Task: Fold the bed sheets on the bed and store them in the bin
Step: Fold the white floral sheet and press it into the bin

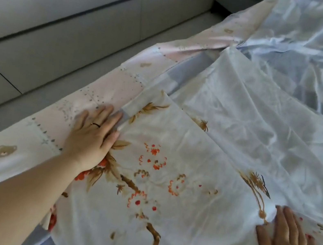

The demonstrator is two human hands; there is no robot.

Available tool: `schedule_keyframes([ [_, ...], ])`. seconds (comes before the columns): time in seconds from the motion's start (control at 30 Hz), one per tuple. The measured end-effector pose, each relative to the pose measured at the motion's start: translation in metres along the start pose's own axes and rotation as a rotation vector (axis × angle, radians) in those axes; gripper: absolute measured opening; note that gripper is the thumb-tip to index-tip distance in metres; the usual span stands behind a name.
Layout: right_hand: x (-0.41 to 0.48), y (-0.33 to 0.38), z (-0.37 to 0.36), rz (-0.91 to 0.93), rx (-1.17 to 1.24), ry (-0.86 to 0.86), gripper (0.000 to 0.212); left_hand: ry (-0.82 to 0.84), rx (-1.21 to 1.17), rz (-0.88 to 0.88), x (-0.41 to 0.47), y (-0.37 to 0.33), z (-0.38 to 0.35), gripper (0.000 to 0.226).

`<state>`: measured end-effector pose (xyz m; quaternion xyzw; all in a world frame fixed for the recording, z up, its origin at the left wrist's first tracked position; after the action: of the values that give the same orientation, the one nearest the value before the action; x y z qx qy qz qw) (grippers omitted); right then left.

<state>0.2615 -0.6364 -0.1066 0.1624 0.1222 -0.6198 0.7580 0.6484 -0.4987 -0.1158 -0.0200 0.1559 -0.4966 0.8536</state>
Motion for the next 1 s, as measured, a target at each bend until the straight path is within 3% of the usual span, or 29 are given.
schedule_keyframes([
  [0.07,0.004,0.017,0.023,-0.026,0.109,-0.019,0.088,-0.007,-0.027,-0.02,0.002,0.001,-0.004,0.07],
  [0.13,0.01,0.061,0.042,0.082,0.219,0.009,0.072,0.01,-0.101,-0.024,0.004,0.002,-0.004,0.074],
  [0.23,0.026,0.126,0.028,0.151,0.064,0.249,0.036,0.005,-0.129,-0.018,0.007,0.006,-0.008,0.081],
  [0.3,0.036,0.147,0.029,0.139,-0.01,0.247,0.035,0.048,-0.136,-0.052,0.007,0.004,-0.012,0.07],
  [0.4,0.054,0.149,0.047,0.074,0.049,0.06,0.038,0.061,-0.147,-0.054,0.009,0.005,-0.011,0.06],
  [0.53,0.065,0.164,0.023,0.106,-0.171,0.099,0.045,-0.029,-0.165,-0.047,0.006,0.004,-0.004,0.06],
  [0.73,0.077,0.158,0.013,0.101,-0.137,0.177,0.039,-0.078,-0.237,0.027,0.06,-0.041,0.022,0.095],
  [0.83,0.077,0.158,0.012,0.118,-0.13,0.209,0.033,-0.063,-0.138,0.047,0.084,-0.059,0.013,0.099],
  [0.93,0.082,0.156,0.027,0.17,0.059,0.175,0.024,-0.132,-0.094,0.093,0.086,-0.052,0.004,0.091],
  [1.0,0.1,0.156,0.06,0.227,0.342,-0.006,0.022,-0.102,-0.145,0.082,0.091,-0.05,-0.002,0.076],
])
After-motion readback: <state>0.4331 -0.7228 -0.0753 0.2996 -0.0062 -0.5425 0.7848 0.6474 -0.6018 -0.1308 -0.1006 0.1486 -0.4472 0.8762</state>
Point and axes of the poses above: each hand's wrist, its own x-axis towards the middle knuckle, its own z-axis out of the back of the hand, y = z × x, the point moved 7 cm from there along x, towards the middle knuckle, and after that the axes turned 11 degrees about y, right-handed, at the moved point
